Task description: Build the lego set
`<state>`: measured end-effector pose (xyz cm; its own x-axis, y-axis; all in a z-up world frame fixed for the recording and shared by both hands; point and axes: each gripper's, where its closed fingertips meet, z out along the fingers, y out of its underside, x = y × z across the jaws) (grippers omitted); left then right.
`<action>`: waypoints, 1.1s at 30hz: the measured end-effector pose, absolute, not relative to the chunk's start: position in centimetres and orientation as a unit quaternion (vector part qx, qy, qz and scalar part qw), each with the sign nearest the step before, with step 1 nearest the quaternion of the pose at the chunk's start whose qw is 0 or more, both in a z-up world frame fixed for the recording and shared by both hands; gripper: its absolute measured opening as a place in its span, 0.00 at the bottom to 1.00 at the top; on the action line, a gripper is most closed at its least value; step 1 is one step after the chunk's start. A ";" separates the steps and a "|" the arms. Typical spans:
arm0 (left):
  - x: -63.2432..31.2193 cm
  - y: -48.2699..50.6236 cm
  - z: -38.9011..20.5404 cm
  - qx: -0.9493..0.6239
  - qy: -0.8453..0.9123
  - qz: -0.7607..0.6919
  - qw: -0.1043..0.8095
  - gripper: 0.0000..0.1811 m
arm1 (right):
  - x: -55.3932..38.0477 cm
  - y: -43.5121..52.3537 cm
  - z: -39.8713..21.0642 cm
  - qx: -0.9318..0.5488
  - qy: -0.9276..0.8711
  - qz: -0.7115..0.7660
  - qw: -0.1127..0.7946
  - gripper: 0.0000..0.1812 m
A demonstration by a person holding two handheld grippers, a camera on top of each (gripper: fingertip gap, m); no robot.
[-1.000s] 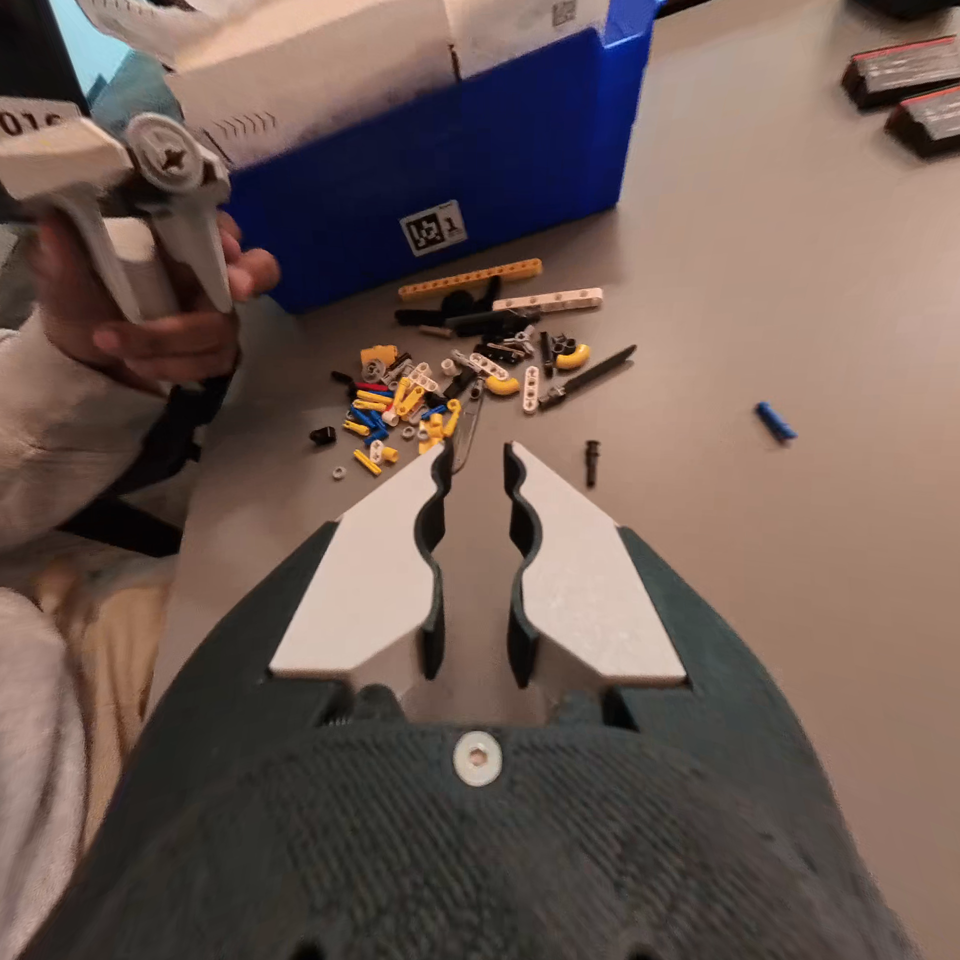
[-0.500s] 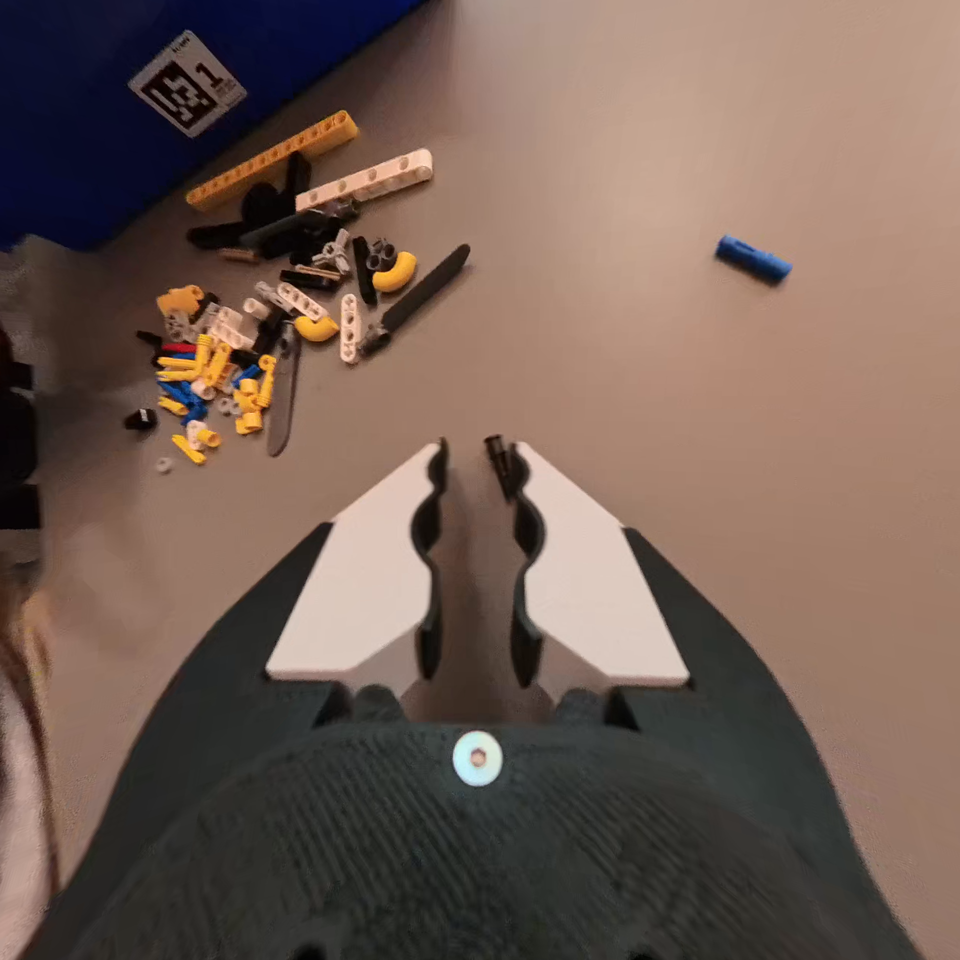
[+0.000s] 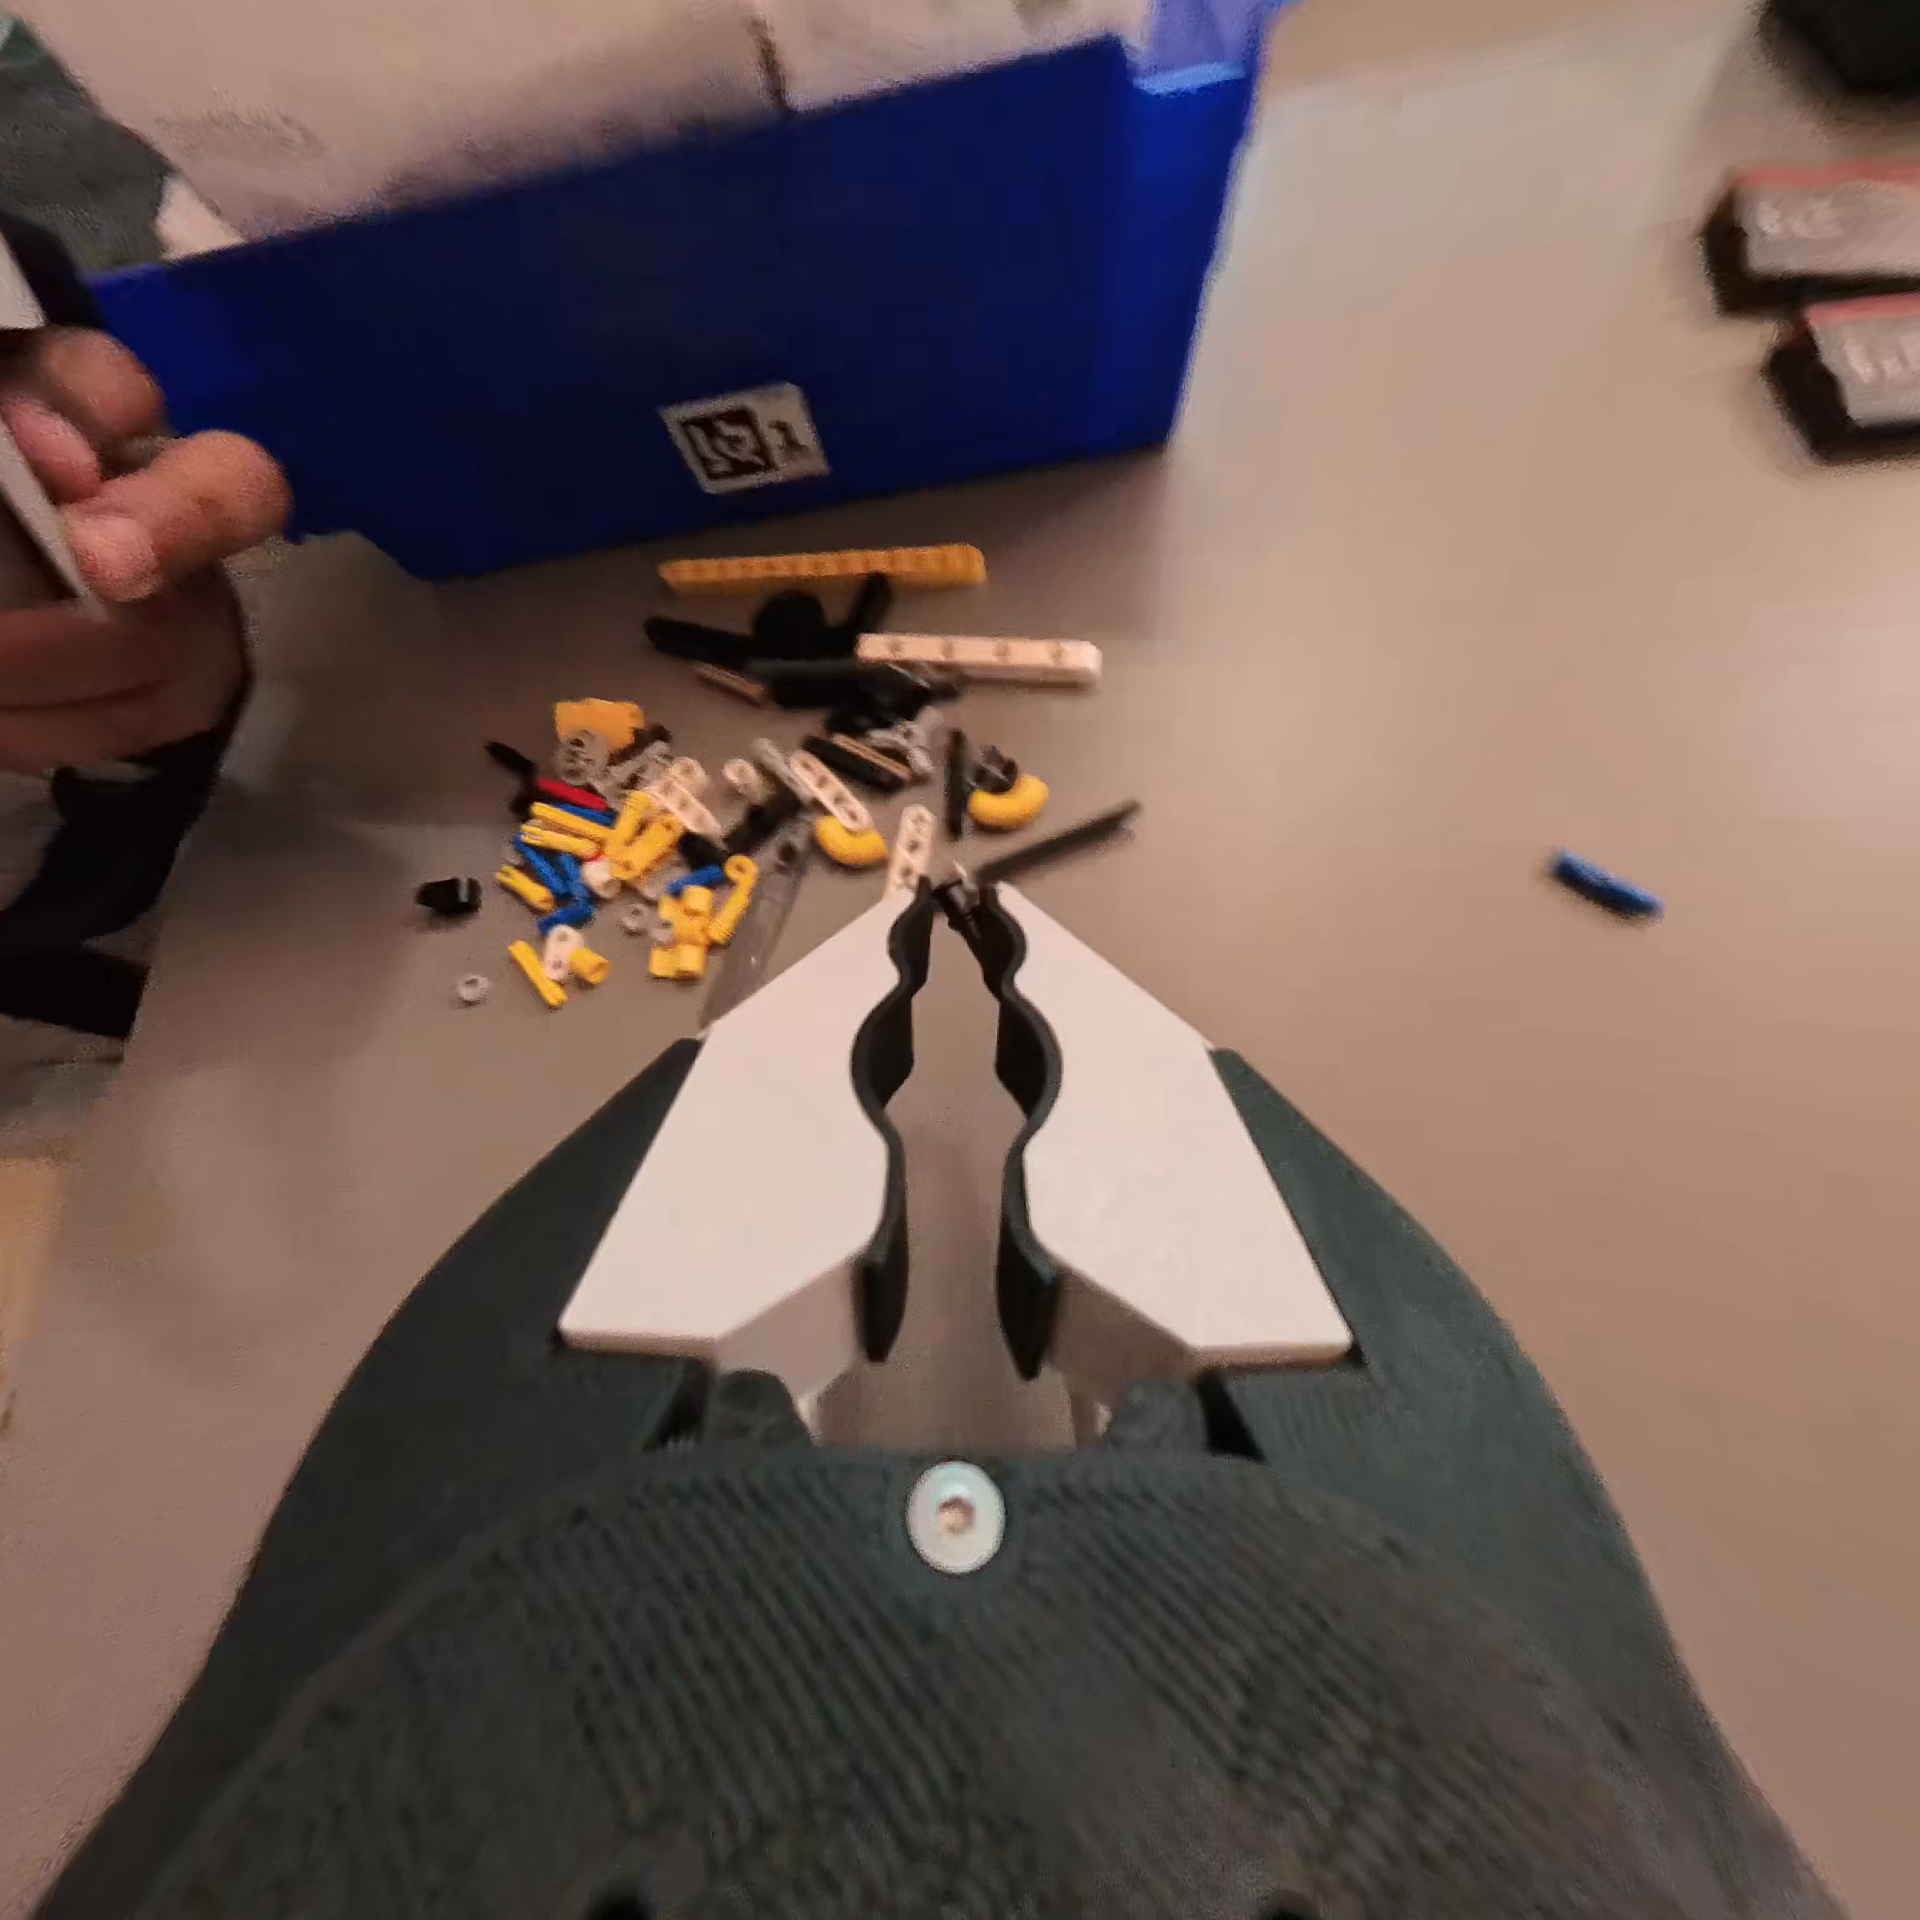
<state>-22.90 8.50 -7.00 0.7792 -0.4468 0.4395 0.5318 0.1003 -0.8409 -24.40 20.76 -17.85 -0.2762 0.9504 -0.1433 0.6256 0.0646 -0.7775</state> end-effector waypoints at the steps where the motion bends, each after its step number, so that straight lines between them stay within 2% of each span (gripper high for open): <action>1: -23.0 8.2 -6.6 -0.575 -0.034 -0.323 0.751 0.10 | -24.9 19.6 -17.6 -0.547 -0.710 0.390 0.211 0.04; 8: -26.7 6.5 -5.2 -0.538 -0.081 -0.234 0.806 0.09 | -28.1 12.4 -21.2 -0.478 -0.785 0.347 0.186 0.05; 10: -27.7 6.1 -5.2 -0.531 -0.095 -0.231 0.809 0.09 | -28.6 12.3 -21.6 -0.475 -0.791 0.337 0.188 0.08; 16: -28.2 5.8 -5.2 -0.533 -0.093 -0.236 0.807 0.09 | -29.6 13.9 -18.0 -0.488 -0.754 0.382 0.217 0.12; 22: -28.4 5.1 -4.6 -0.517 -0.082 -0.270 0.808 0.09 | -32.6 15.7 -13.4 -0.449 -0.753 0.364 0.316 0.18; 27: -24.2 5.6 -3.5 -0.506 -0.038 -0.311 0.804 0.09 | -34.8 10.8 -10.6 -0.299 -0.819 0.368 0.323 0.23; 33: -18.5 6.6 -3.4 -0.517 0.026 -0.339 0.786 0.10 | -36.6 6.4 -13.6 -0.100 -0.904 0.224 0.350 0.18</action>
